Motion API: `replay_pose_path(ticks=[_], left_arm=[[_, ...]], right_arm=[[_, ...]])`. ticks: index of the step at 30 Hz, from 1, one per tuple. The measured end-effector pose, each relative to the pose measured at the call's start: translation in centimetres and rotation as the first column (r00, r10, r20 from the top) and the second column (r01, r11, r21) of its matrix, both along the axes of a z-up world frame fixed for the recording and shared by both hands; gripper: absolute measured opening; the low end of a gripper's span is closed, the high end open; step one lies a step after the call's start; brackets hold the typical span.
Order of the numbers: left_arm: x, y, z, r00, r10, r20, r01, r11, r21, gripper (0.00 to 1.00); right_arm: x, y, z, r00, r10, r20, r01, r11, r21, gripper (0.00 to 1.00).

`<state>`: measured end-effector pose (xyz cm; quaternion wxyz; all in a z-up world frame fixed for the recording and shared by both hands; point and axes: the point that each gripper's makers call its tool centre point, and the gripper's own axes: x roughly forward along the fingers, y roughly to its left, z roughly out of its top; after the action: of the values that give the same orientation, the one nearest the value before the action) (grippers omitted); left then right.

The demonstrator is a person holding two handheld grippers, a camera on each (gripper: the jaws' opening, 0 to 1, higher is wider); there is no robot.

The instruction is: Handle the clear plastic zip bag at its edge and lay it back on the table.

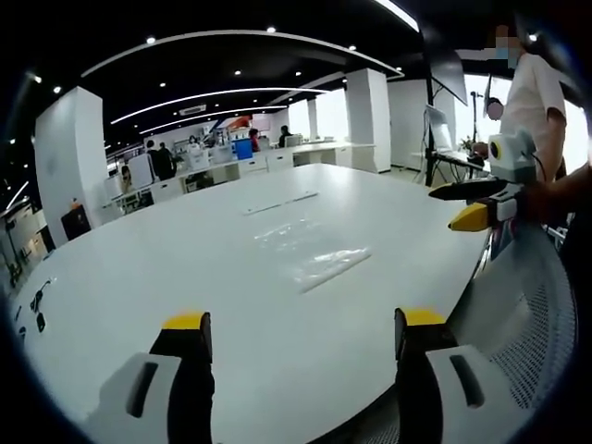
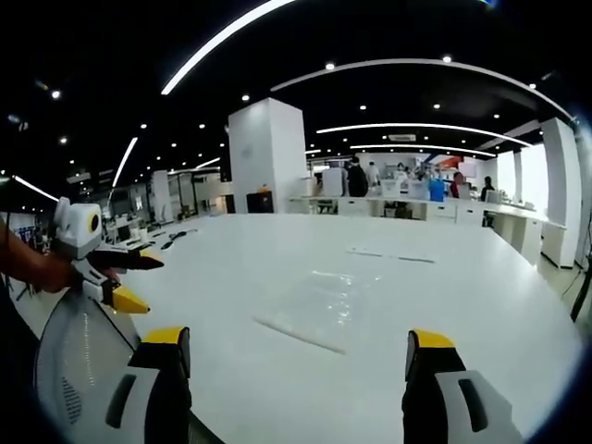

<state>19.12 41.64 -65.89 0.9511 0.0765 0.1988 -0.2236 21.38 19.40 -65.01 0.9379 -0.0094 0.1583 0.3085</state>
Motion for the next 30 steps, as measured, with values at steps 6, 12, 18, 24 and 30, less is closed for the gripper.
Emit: replay_pose_path(ticks=[6, 12, 18, 24, 30], left_arm=[[0.0, 0.1, -0.1, 1.0, -0.002, -0.001, 0.002, 1.0, 0.002, 0.79], [0.0, 0.1, -0.1, 1.0, -0.007, 0.001, 0.007, 1.0, 0.002, 0.78], [-0.1, 0.0, -0.3, 1.0, -0.011, -0.008, 0.011, 1.0, 0.001, 0.77], [-0.2, 0.0, -0.2, 1.0, -0.013, -0.007, 0.013, 1.0, 0.002, 0.76], [-0.3, -0.1, 0.0, 1.0, -0.014, -0.005, 0.014, 1.0, -0.003, 0.76]], right_arm=[[-0.2, 0.2, -0.5, 1.0, 0.01, -0.006, -0.01, 1.0, -0.009, 0.96], [-0.2, 0.3, -0.4, 1.0, 0.016, -0.005, -0.016, 1.0, -0.018, 0.96], [0.0, -0.3, -0.3, 1.0, 0.0, -0.004, 0.0, 1.0, -0.017, 0.96], [0.1, -0.6, -0.1, 1.0, -0.011, 0.002, 0.011, 1.0, -0.02, 0.96], [0.3, -1.0, 0.3, 1.0, -0.025, 0.012, 0.025, 1.0, -0.012, 0.96]])
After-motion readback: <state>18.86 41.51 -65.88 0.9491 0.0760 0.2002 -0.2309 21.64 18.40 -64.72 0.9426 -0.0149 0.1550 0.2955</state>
